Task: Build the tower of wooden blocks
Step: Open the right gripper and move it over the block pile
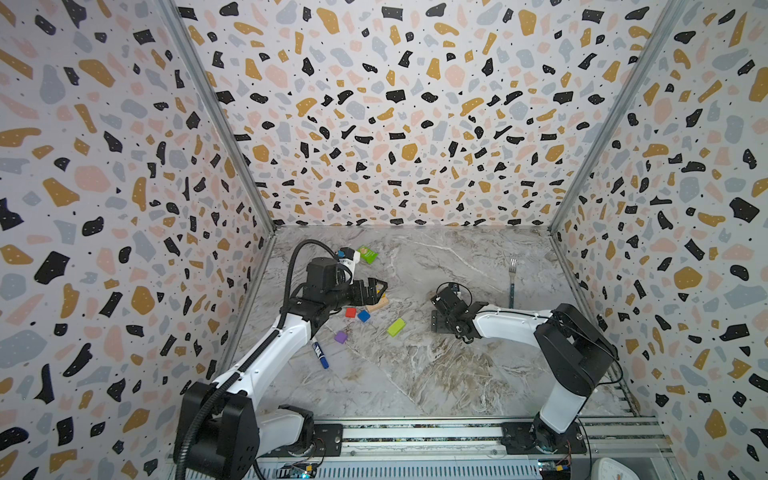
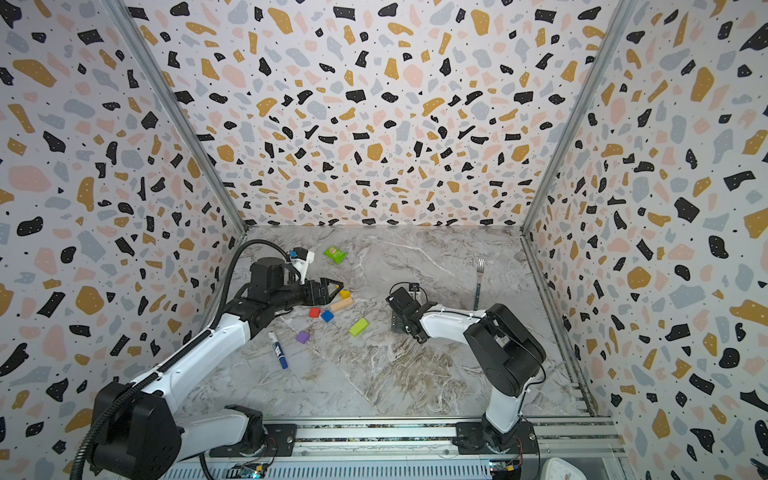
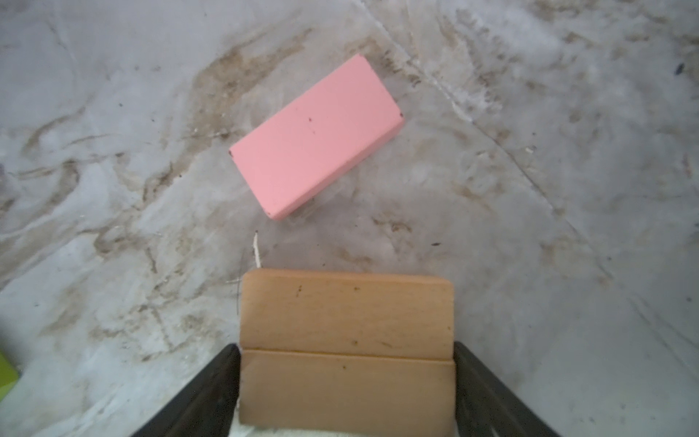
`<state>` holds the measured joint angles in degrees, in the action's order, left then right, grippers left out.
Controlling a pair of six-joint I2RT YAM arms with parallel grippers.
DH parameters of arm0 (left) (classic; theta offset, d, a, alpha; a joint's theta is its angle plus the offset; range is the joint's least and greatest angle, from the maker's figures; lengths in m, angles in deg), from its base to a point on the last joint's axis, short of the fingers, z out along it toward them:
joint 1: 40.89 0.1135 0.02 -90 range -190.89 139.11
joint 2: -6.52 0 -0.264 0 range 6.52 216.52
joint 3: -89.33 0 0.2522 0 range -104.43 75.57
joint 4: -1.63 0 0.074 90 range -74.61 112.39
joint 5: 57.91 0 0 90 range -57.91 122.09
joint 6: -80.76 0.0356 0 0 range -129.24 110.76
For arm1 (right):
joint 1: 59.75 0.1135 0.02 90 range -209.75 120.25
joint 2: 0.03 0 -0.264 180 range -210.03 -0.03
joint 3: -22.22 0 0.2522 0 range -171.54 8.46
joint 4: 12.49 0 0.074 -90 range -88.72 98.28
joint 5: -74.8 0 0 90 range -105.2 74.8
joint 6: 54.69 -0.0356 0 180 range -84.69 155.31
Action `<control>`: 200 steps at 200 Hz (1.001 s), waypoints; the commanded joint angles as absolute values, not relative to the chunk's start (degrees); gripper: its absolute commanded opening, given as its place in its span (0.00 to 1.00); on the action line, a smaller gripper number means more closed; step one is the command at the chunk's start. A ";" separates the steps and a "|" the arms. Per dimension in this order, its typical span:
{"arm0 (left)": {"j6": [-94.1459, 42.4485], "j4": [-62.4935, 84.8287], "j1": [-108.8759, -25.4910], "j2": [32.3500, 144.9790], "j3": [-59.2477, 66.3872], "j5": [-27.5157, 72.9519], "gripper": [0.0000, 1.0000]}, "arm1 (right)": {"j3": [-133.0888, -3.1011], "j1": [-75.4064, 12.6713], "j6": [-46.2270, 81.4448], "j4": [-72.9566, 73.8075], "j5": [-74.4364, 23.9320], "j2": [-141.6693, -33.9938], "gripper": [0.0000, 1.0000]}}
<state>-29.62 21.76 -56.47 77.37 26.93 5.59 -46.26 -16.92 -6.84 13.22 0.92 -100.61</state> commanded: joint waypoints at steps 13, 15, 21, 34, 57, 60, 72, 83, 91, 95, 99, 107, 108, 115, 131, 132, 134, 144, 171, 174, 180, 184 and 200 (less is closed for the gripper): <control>-29.28 20.73 -56.79 76.66 27.23 5.19 1.00 | -47.24 -16.17 -7.98 15.81 -0.96 -102.24 0.86; -29.28 20.74 -56.78 76.66 27.27 5.19 0.99 | -47.26 -16.16 -8.01 15.90 -0.89 -102.20 0.86; -29.27 20.75 -56.78 76.66 27.29 5.15 1.00 | -47.28 -16.16 -8.16 16.11 -0.66 -102.27 0.86; -29.28 20.73 -56.74 76.66 27.23 5.22 1.00 | -47.36 -16.16 -8.08 16.12 -0.46 -102.41 0.86; -29.30 20.75 -56.75 76.66 27.23 5.17 1.00 | -47.36 -16.16 -8.09 16.22 -0.27 -102.55 0.86; -29.28 20.75 -56.78 76.58 27.23 5.24 1.00 | -47.35 -16.21 -8.06 16.22 -0.26 -102.59 0.86; -29.19 20.72 -56.76 76.65 27.25 5.25 1.00 | -47.42 -16.22 -8.18 16.44 0.09 -102.60 0.86; -29.19 20.78 -56.78 76.62 27.23 5.20 0.99 | -47.58 -16.32 -8.25 16.80 0.81 -102.54 0.86; -29.19 20.73 -56.75 76.65 27.23 5.24 1.00 | -47.61 -16.41 -8.29 17.08 1.28 -102.37 0.86; -29.24 20.75 -56.76 76.67 27.26 5.28 1.00 | -47.62 -16.55 -8.23 17.21 1.45 -102.29 0.86; -29.20 20.75 -56.74 76.66 27.23 5.33 1.00 | -47.67 -16.71 -8.36 17.34 1.50 -102.25 0.86; -29.19 20.75 -56.77 76.75 27.24 5.25 1.00 | -47.49 -16.96 -8.37 17.33 1.51 -101.93 0.86; -29.19 20.75 -56.83 76.75 27.23 5.27 1.00 | -47.46 -17.00 -8.37 17.30 1.51 -101.91 0.86; -29.19 20.84 -56.79 76.83 27.16 5.27 1.00 | -47.40 -17.19 -8.36 17.40 1.49 -101.57 0.86; -29.19 20.84 -56.74 76.94 27.14 5.28 1.00 | -47.27 -17.30 -8.37 17.57 1.62 -100.70 0.86; -29.19 20.88 -56.77 76.89 27.14 5.33 1.00 | -47.27 -17.30 -8.29 17.60 1.60 -100.64 0.86; -29.19 20.85 -56.79 76.91 27.14 5.36 1.00 | -47.26 -17.30 -8.29 17.62 1.59 -100.53 0.87; -29.20 20.86 -56.78 76.97 27.19 5.44 1.00 | -47.36 -17.30 -8.12 18.14 1.54 -99.82 0.87; -29.19 21.01 -56.79 77.40 27.05 5.60 1.00 | -47.63 -17.28 -6.94 19.37 0.74 -96.75 0.90; -29.19 21.01 -56.76 77.44 26.98 5.60 1.00 | -47.62 -17.25 -6.78 19.48 0.59 -96.28 0.90; -29.19 21.08 -56.74 77.60 26.97 5.63 1.00 | -47.68 -17.23 -6.35 19.62 0.32 -95.17 0.91; -29.20 21.10 -56.74 77.65 26.90 5.60 1.00 | -47.65 -17.24 -5.92 19.56 -0.06 -94.43 0.91; -28.95 21.48 -56.77 77.89 26.75 5.85 1.00 | -47.94 -17.26 -4.23 19.68 -1.26 -92.09 0.93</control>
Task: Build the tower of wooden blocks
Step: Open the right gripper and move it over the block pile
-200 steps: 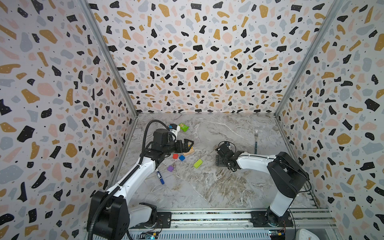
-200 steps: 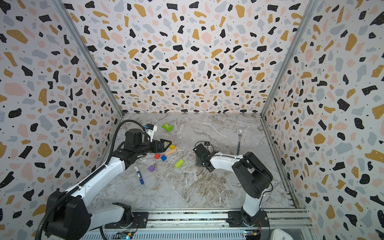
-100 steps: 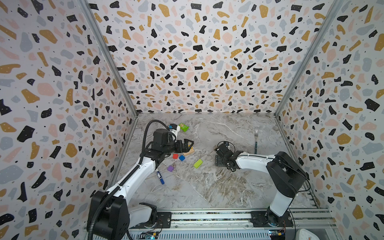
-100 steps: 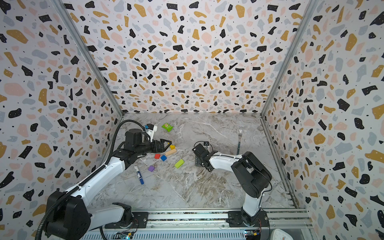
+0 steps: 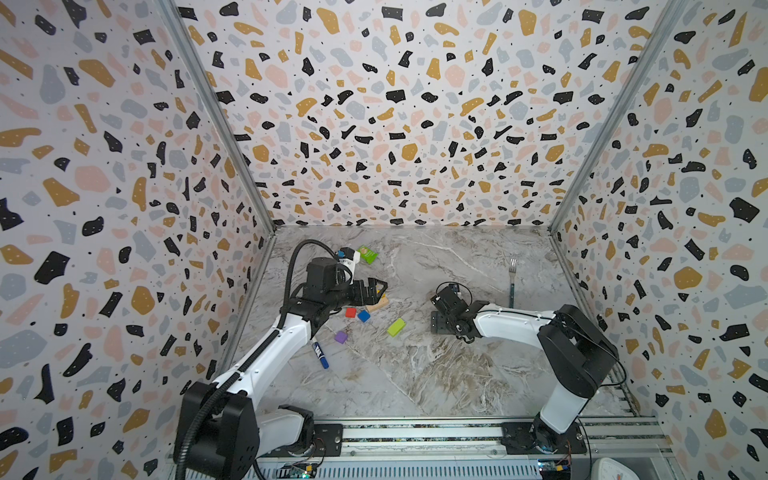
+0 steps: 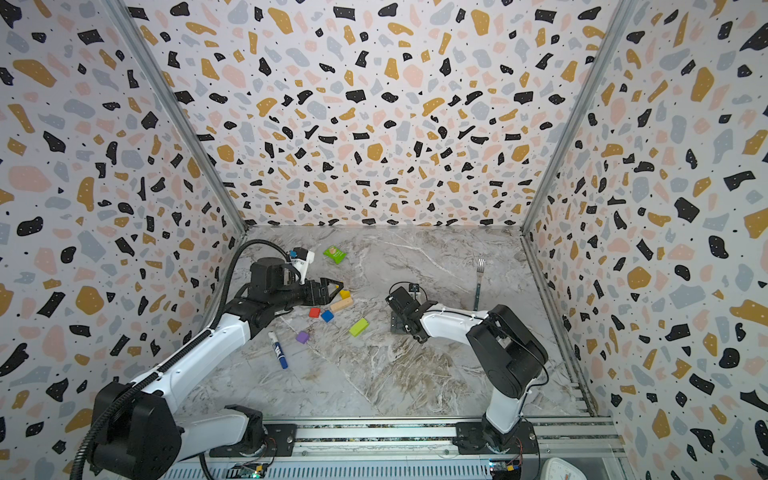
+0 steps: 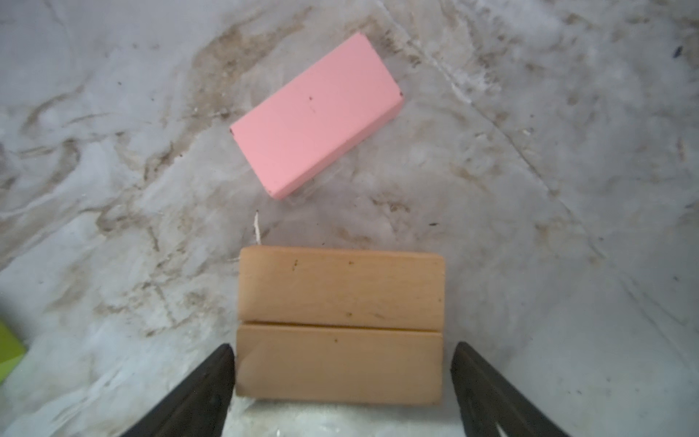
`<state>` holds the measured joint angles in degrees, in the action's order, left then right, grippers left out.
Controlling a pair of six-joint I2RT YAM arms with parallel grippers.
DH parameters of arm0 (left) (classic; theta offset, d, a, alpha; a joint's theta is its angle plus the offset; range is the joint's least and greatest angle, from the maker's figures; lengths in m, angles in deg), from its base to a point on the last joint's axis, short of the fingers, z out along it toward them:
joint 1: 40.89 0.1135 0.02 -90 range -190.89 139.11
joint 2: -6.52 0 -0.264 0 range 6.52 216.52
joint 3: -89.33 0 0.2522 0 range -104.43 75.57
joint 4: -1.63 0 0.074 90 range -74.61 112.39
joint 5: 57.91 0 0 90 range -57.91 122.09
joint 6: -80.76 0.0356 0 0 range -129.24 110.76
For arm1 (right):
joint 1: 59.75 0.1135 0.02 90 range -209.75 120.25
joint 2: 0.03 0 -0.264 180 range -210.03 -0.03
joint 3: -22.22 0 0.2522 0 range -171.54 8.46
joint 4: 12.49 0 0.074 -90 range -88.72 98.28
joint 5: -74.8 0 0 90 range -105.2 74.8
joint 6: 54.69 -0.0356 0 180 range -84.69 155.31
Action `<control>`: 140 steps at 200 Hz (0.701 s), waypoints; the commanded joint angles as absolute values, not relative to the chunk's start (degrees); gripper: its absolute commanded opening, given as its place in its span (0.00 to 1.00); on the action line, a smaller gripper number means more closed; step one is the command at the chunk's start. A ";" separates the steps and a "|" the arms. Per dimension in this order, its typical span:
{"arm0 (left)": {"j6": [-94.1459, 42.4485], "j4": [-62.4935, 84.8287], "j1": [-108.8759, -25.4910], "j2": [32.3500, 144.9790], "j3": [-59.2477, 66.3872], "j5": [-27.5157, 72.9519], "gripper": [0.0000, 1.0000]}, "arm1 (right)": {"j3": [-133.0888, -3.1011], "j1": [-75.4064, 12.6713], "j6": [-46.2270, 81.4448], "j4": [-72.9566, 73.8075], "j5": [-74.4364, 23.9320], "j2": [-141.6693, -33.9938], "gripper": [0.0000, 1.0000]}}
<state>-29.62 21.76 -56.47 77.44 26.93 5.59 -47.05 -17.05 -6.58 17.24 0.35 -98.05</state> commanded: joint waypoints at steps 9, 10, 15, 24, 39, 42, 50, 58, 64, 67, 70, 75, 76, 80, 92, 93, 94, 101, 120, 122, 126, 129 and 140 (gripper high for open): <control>-28.61 21.78 -56.78 77.89 26.58 6.19 1.00 | -48.50 -17.26 -3.14 19.92 -2.05 -91.10 0.95; -28.55 21.84 -56.79 77.89 26.55 6.27 1.00 | -48.59 -17.23 -3.07 20.00 -2.08 -91.05 0.96; -28.49 22.02 -56.76 77.88 26.47 6.40 1.00 | -49.13 -17.23 -2.49 20.50 -2.05 -90.69 0.97; -28.19 22.36 -56.79 77.85 26.28 6.79 1.00 | -49.82 -17.21 -1.08 20.84 -2.33 -90.15 0.98; -27.77 23.00 -56.58 77.89 25.87 7.46 1.00 | -50.38 -17.21 2.74 19.46 -4.49 -89.60 0.99; -27.76 23.03 -56.50 77.89 25.83 7.49 1.00 | -50.53 -17.21 3.46 19.27 -4.86 -89.56 0.99; -27.77 22.99 -56.18 77.89 25.82 7.54 1.00 | -51.13 -17.26 5.04 18.88 -5.70 -89.72 0.99; -27.87 23.03 -55.75 78.05 25.74 7.39 1.00 | -51.97 -17.21 6.98 18.46 -6.32 -90.21 0.99; -27.96 23.03 -55.44 78.19 25.65 7.31 1.00 | -52.60 -17.21 8.21 18.41 -6.83 -90.56 0.99; -27.94 23.06 -55.33 78.23 25.58 7.26 1.00 | -52.93 -17.21 8.70 18.29 -7.08 -90.80 0.99; -27.92 23.08 -55.19 78.28 25.56 7.20 1.00 | -53.24 -17.21 9.20 18.11 -7.36 -91.08 0.99; -27.88 23.16 -54.98 78.33 25.56 7.22 1.00 | -53.75 -17.21 10.17 17.81 -7.82 -91.52 0.99; -27.88 23.19 -54.92 78.33 25.56 7.22 1.00 | -53.89 -17.21 10.35 17.76 -8.00 -91.56 0.99; -27.88 23.21 -54.75 78.31 25.54 7.22 1.00 | -54.34 -17.21 11.12 17.57 -8.74 -91.95 0.99; -27.88 23.12 -54.38 78.07 25.65 7.21 1.00 | -55.97 -17.21 12.74 16.85 -11.24 -93.33 0.98; -27.88 23.12 -54.36 78.02 25.65 7.21 1.00 | -56.10 -17.21 12.95 16.80 -11.42 -93.53 0.98; -27.88 23.12 -54.35 78.04 25.65 7.21 1.00 | -56.16 -17.21 13.14 16.73 -11.59 -93.67 0.98; -27.95 23.05 -54.18 77.92 25.73 7.22 1.00 | -57.10 -17.06 14.10 15.98 -12.85 -94.54 0.97; -28.21 22.87 -53.60 77.65 25.65 7.14 1.00 | -59.28 -16.55 15.58 13.76 -14.98 -97.32 0.96; -28.22 22.82 -53.56 77.63 25.65 7.11 1.00 | -59.56 -16.52 15.74 13.52 -15.14 -97.68 0.95; -28.44 22.86 -53.42 77.55 25.69 7.06 1.00 | -60.09 -16.47 16.02 13.12 -15.59 -98.40 0.95; -28.48 22.80 -53.34 77.54 25.73 7.12 1.00 | -60.44 -16.43 16.29 12.81 -15.89 -98.89 0.95; -29.01 22.62 -53.04 77.24 25.93 7.47 1.00 | -61.54 -16.24 17.77 11.41 -17.99 -100.85 0.95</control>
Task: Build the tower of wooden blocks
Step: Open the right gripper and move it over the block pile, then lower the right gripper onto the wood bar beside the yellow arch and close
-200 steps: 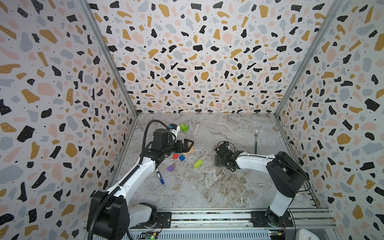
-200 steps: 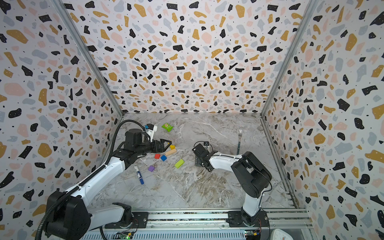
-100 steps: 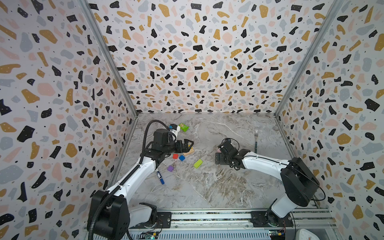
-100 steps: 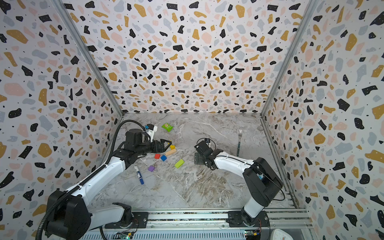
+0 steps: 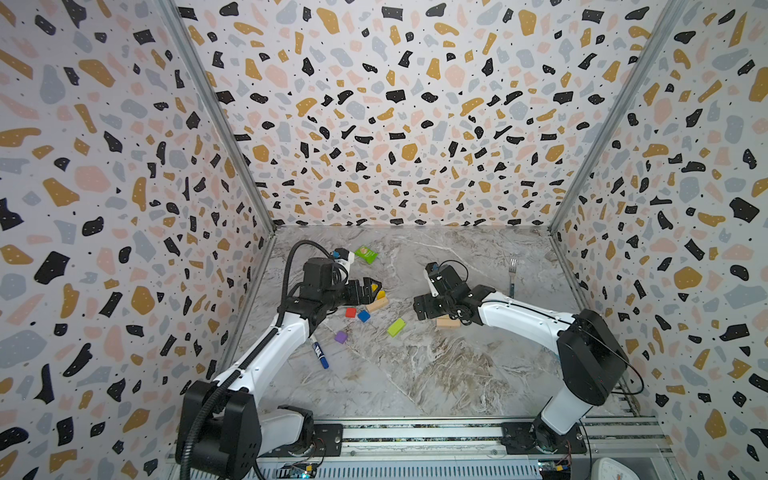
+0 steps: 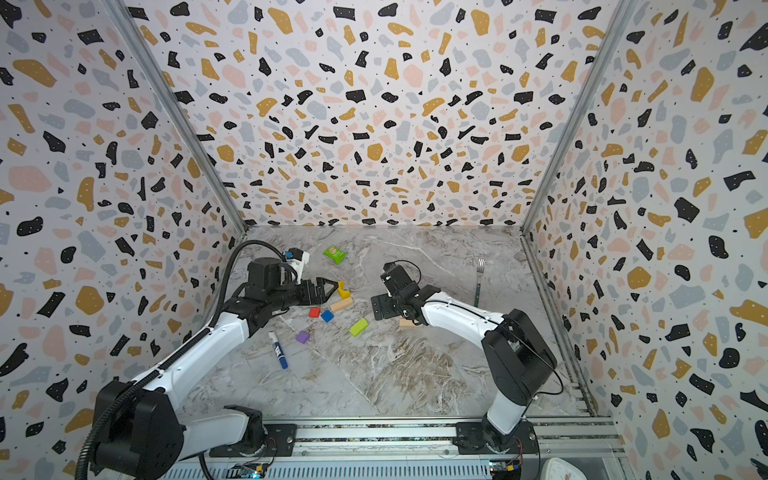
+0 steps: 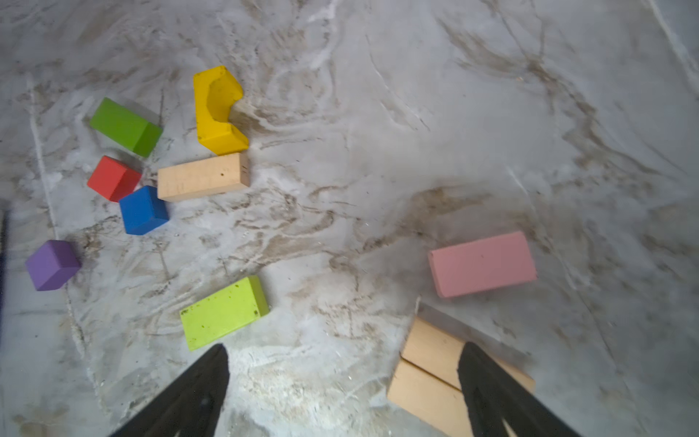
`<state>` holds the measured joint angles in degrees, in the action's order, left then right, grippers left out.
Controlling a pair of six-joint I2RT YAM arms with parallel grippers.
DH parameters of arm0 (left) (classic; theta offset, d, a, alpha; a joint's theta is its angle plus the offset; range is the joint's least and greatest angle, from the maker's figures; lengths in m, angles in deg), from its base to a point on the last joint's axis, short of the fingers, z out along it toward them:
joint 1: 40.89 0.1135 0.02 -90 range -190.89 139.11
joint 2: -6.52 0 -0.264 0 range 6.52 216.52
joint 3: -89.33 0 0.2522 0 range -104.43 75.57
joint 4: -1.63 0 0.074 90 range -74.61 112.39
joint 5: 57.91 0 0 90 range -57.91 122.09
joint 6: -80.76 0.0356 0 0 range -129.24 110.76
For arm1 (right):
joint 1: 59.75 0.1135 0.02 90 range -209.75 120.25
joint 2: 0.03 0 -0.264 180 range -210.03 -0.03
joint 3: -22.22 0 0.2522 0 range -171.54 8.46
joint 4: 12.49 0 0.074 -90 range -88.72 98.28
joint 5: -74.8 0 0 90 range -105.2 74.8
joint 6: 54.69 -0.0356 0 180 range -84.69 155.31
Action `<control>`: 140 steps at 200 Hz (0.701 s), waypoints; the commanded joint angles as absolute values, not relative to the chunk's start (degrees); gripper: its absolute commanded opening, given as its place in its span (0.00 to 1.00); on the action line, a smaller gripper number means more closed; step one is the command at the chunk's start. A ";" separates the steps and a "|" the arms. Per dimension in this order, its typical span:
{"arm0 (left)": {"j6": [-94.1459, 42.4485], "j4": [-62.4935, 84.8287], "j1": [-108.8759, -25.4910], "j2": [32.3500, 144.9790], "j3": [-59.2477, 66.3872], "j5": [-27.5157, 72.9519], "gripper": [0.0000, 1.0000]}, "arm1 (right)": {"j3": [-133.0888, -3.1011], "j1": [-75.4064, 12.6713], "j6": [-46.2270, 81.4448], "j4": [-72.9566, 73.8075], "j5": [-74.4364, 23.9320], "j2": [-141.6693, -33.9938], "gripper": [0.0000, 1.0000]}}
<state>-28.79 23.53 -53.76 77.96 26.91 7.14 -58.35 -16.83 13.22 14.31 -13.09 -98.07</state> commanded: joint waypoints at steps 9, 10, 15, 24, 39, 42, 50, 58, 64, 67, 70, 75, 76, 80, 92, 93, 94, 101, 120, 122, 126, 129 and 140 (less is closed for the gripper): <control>-29.24 22.43 -52.72 76.95 26.08 7.46 1.00 | -61.58 -16.07 19.13 8.98 -20.44 -101.97 0.95; -29.26 22.42 -52.70 76.94 26.13 7.47 1.00 | -61.54 -16.07 19.27 8.73 -20.63 -102.06 0.95; -29.28 22.34 -52.60 76.83 26.13 7.47 1.00 | -61.61 -15.99 19.54 7.57 -21.23 -102.57 0.95; -29.28 22.26 -52.42 76.77 26.09 7.34 1.00 | -62.28 -15.74 20.13 6.38 -22.37 -103.75 0.95; -29.37 22.25 -52.17 76.75 26.09 7.05 1.00 | -64.06 -15.20 21.11 5.47 -23.06 -105.91 0.95; -29.37 22.25 -52.15 76.75 26.11 7.04 1.00 | -64.66 -15.07 21.32 5.41 -23.16 -106.33 0.95; -29.50 22.24 -52.06 76.65 26.15 6.94 1.00 | -65.95 -14.69 22.03 5.47 -23.53 -107.90 0.95; -29.61 22.16 -51.97 76.57 26.18 6.95 1.00 | -67.27 -14.21 22.86 5.67 -23.35 -109.31 0.95; -29.74 22.00 -51.88 76.49 26.18 6.95 1.00 | -68.49 -13.78 23.41 6.26 -22.72 -110.35 0.95; -29.73 21.98 -51.78 76.48 26.18 6.85 1.00 | -69.20 -13.60 23.59 6.62 -22.46 -111.09 0.95; -29.76 21.98 -51.70 76.42 26.18 6.79 1.00 | -69.76 -13.43 23.74 6.82 -22.03 -111.67 0.95; -29.77 21.98 -51.64 76.33 26.09 6.76 1.00 | -70.66 -13.06 24.24 7.09 -21.58 -112.62 0.95; -29.74 21.98 -51.58 76.32 26.09 6.77 1.00 | -70.83 -12.98 24.37 7.12 -21.51 -112.75 0.95; -29.86 21.98 -51.53 76.24 26.11 6.78 1.00 | -71.53 -12.77 24.62 7.24 -21.34 -113.41 0.95; -29.87 21.94 -51.22 75.92 26.18 6.78 1.00 | -73.41 -12.13 25.18 7.56 -20.62 -115.40 0.95; -29.88 21.92 -51.20 75.89 26.18 6.78 1.00 | -73.57 -12.08 25.19 7.67 -20.59 -115.50 0.95; -29.89 21.90 -51.14 75.88 26.22 6.78 1.00 | -73.64 -12.05 25.28 7.72 -20.53 -115.64 0.95; -29.88 21.89 -51.01 75.63 26.26 6.82 1.00 | -74.88 -11.74 25.43 8.07 -20.14 -116.73 0.95; -29.86 21.86 -50.69 75.09 26.18 6.99 1.00 | -77.97 -11.28 25.73 8.87 -19.04 -119.66 0.95; -29.82 21.84 -50.66 75.01 26.18 7.09 1.00 | -78.21 -11.25 25.75 8.91 -18.95 -119.89 0.96; -29.89 21.88 -50.55 74.92 26.25 7.17 1.00 | -78.64 -11.16 25.74 9.03 -18.85 -120.55 0.96; -29.81 21.89 -50.47 74.86 26.23 7.19 1.00 | -79.16 -11.10 25.80 9.10 -18.68 -120.99 0.96; -29.74 21.89 -50.30 74.73 26.26 7.23 1.00 | -80.50 -10.89 25.73 9.20 -18.19 -122.25 0.96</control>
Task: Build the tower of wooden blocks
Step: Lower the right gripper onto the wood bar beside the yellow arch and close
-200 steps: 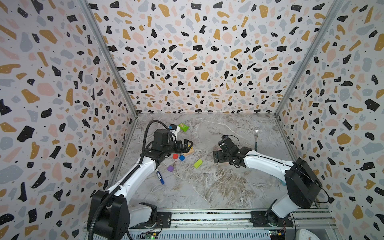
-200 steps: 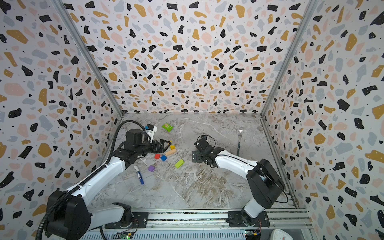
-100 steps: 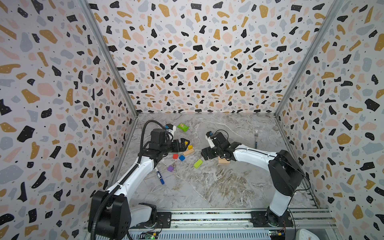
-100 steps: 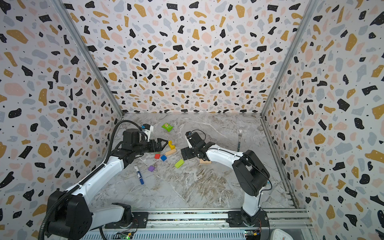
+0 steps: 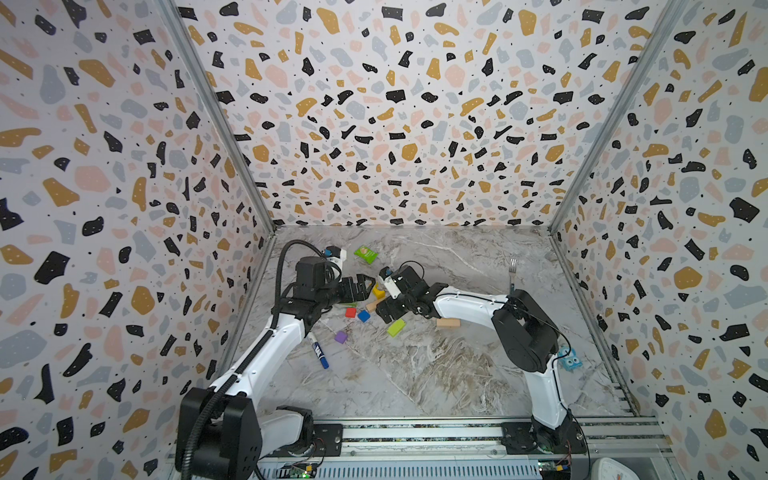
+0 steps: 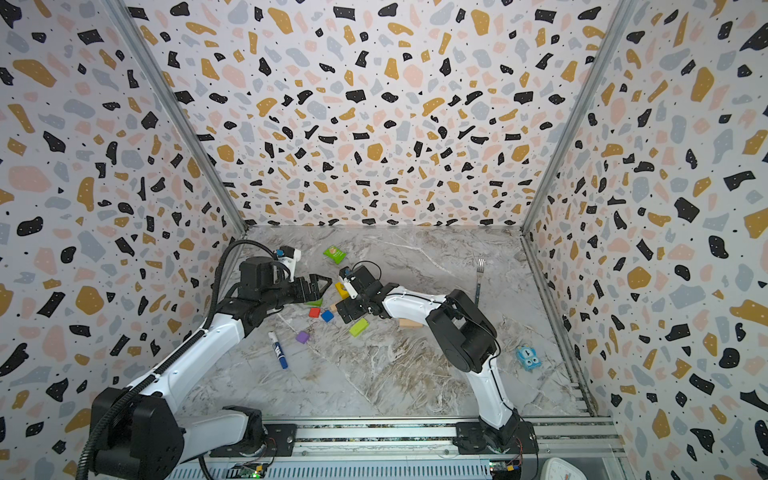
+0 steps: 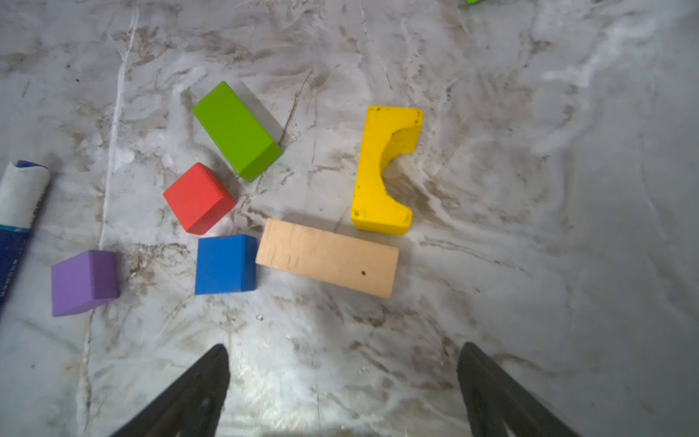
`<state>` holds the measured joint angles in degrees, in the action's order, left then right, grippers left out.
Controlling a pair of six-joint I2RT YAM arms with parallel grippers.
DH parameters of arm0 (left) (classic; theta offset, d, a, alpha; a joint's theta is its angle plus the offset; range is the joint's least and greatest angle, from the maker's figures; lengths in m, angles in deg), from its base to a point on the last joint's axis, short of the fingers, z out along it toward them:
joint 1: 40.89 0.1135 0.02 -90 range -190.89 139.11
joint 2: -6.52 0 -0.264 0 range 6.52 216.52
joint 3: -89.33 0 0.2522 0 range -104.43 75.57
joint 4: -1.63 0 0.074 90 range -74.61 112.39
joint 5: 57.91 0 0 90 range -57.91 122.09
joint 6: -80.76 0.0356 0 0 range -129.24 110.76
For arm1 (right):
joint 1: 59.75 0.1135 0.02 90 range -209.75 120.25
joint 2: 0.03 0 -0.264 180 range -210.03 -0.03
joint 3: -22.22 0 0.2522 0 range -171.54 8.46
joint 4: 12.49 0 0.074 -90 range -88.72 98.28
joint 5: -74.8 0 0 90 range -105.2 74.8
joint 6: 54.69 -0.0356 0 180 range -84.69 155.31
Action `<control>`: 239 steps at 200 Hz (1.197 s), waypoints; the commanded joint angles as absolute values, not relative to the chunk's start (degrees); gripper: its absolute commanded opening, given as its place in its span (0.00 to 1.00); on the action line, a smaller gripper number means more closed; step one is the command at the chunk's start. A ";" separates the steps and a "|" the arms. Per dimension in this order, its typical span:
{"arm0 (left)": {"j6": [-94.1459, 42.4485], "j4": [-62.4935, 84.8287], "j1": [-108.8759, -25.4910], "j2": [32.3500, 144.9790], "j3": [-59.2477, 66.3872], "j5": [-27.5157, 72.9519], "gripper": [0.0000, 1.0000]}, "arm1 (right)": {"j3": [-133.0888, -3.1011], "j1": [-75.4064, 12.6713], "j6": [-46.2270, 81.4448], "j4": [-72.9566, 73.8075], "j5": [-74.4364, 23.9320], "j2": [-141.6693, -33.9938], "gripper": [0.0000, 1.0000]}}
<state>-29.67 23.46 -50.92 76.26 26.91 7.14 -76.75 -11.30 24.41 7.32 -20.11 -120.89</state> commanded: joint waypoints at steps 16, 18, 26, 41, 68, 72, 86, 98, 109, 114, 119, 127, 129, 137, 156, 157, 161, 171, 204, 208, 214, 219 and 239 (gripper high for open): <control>-29.86 21.82 -50.19 74.72 26.20 7.11 1.00 | -82.21 -10.47 25.88 9.26 -17.31 -123.92 0.96; -29.84 21.81 -50.20 74.72 26.25 7.06 1.00 | -82.48 -10.45 25.94 9.20 -17.26 -124.17 0.96; -29.88 21.78 -50.14 74.81 26.25 6.95 1.00 | -83.40 -10.27 26.04 9.47 -16.95 -125.08 0.96; -29.87 21.86 -50.11 74.73 26.26 6.91 1.00 | -84.87 -10.02 26.15 9.96 -15.84 -126.65 0.96; -29.84 21.72 -50.12 74.40 26.35 6.80 1.00 | -85.66 -9.76 25.82 9.60 -15.46 -127.98 0.96; -29.87 21.68 -50.12 74.37 26.35 6.86 1.00 | -85.80 -9.74 25.77 9.56 -15.38 -128.16 0.96; -29.90 21.50 -50.08 74.33 26.48 6.85 1.00 | -86.30 -9.50 25.74 9.74 -15.20 -128.76 0.96; -29.96 21.54 -50.10 74.38 26.50 6.78 1.00 | -86.64 -9.22 25.64 9.96 -14.90 -129.07 0.96; -29.94 21.50 -50.11 74.37 26.55 6.63 1.00 | -86.96 -8.93 25.66 10.23 -14.85 -129.31 0.96; -30.05 21.44 -50.12 74.37 26.52 6.61 1.00 | -87.16 -8.84 25.66 10.41 -14.77 -129.40 0.96; -30.07 21.45 -50.12 74.37 26.48 6.60 1.00 | -87.26 -8.64 25.56 10.50 -14.53 -129.41 0.96; -29.99 21.45 -50.12 74.37 26.53 6.60 1.00 | -87.26 -8.40 25.64 10.49 -14.23 -129.48 0.97; -29.98 21.45 -50.12 74.37 26.57 6.60 1.00 | -87.30 -8.31 25.60 10.39 -14.15 -129.49 0.97; -30.00 21.45 -50.08 74.30 26.55 6.60 1.00 | -87.49 -8.17 25.50 10.45 -14.19 -129.65 0.97; -30.03 21.39 -50.12 74.29 26.58 6.59 1.00 | -88.51 -8.03 24.48 11.31 -14.52 -130.10 0.98; -29.96 21.37 -50.12 74.29 26.55 6.60 1.00 | -88.63 -8.05 24.36 11.35 -14.55 -130.15 0.98; -30.03 21.39 -50.08 74.29 26.54 6.60 1.00 | -88.79 -8.03 23.96 11.60 -14.54 -130.30 0.98; -30.03 21.45 -50.12 74.23 26.54 6.60 1.00 | -89.67 -7.99 22.33 12.80 -14.09 -130.77 0.99; -29.97 21.43 -50.12 74.20 26.53 6.60 1.00 | -95.72 -7.98 15.14 20.40 -9.76 -134.46 0.99; -29.99 21.42 -50.08 74.23 26.53 6.60 1.00 | -96.33 -8.02 14.40 21.16 -9.32 -134.94 0.99; -29.98 21.45 -50.12 74.20 26.53 6.58 1.00 | -97.30 -7.98 13.31 22.27 -8.74 -135.71 0.99; -29.92 21.43 -50.12 74.20 26.53 6.60 1.00 | -98.02 -8.03 12.49 23.08 -8.33 -136.34 0.98; -29.90 21.37 -50.12 74.20 26.57 6.59 1.00 | -99.86 -7.91 10.38 25.19 -6.90 -137.99 0.97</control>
